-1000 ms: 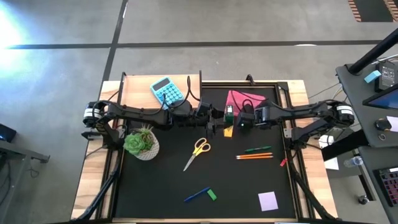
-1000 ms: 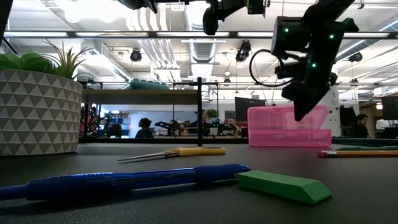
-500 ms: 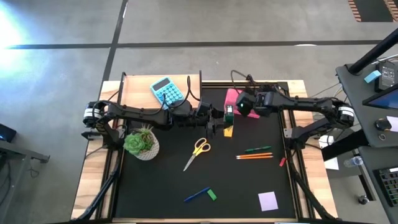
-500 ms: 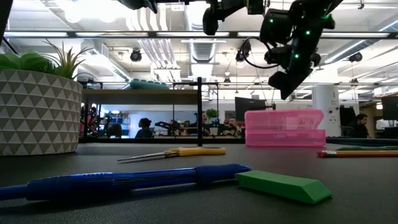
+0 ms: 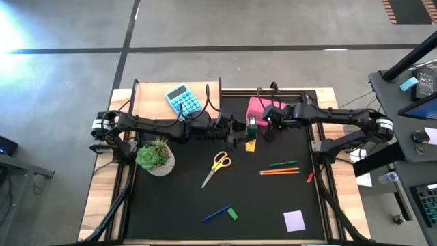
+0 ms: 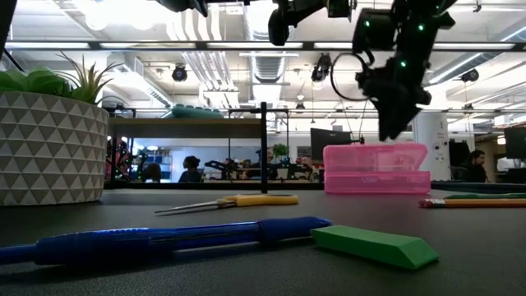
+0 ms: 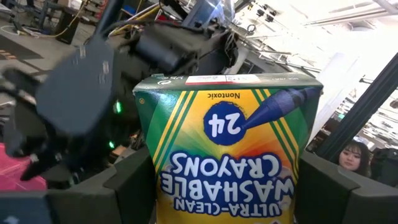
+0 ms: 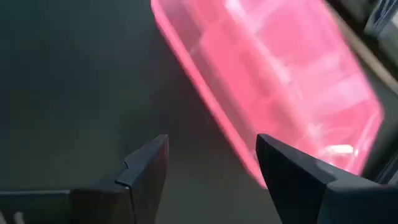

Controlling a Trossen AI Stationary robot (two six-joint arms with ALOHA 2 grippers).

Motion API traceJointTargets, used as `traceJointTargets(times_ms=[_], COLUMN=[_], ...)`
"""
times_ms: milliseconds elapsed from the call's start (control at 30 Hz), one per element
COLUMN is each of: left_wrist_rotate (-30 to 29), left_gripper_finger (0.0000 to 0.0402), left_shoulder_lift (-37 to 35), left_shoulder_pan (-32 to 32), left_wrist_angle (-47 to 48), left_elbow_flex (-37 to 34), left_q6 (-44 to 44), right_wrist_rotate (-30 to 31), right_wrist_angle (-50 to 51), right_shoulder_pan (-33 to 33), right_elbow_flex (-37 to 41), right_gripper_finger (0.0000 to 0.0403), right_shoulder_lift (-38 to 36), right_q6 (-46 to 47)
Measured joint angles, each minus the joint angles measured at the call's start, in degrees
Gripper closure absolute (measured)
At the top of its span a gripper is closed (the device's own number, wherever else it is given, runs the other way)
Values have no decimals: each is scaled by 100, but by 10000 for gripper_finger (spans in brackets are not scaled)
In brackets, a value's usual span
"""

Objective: Pack school essentials
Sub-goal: Put the yellow crayon box into the pink supply box

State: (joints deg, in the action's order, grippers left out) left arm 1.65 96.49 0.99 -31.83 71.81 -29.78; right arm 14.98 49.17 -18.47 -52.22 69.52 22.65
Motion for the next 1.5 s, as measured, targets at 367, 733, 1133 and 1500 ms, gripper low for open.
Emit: traceJointTargets(times_ms=[367, 733, 1133, 1500], left_wrist_rotate=[29, 28, -25, -76], left_gripper_finger=[127, 127, 127, 127], left_shoulder_lift=[0, 0, 0, 248], left_shoulder_pan=[-9, -7, 7, 13], left_wrist_angle=[2, 31, 25, 83], left_elbow_flex=[0, 0, 50, 14], left_q6=[0, 0, -397, -393], right_wrist_rotate=[672, 2403, 1966, 1948], right_wrist_angle=[-386, -1034, 124, 487], right_shoulder_pan=[-39, -168, -422, -392], right_elbow_flex=[728, 725, -5, 537], right_gripper_finger=[170, 170, 170, 170], right_shoulder_lift=[9, 9, -10, -85], right_q6=[-2, -685, -810, -1993])
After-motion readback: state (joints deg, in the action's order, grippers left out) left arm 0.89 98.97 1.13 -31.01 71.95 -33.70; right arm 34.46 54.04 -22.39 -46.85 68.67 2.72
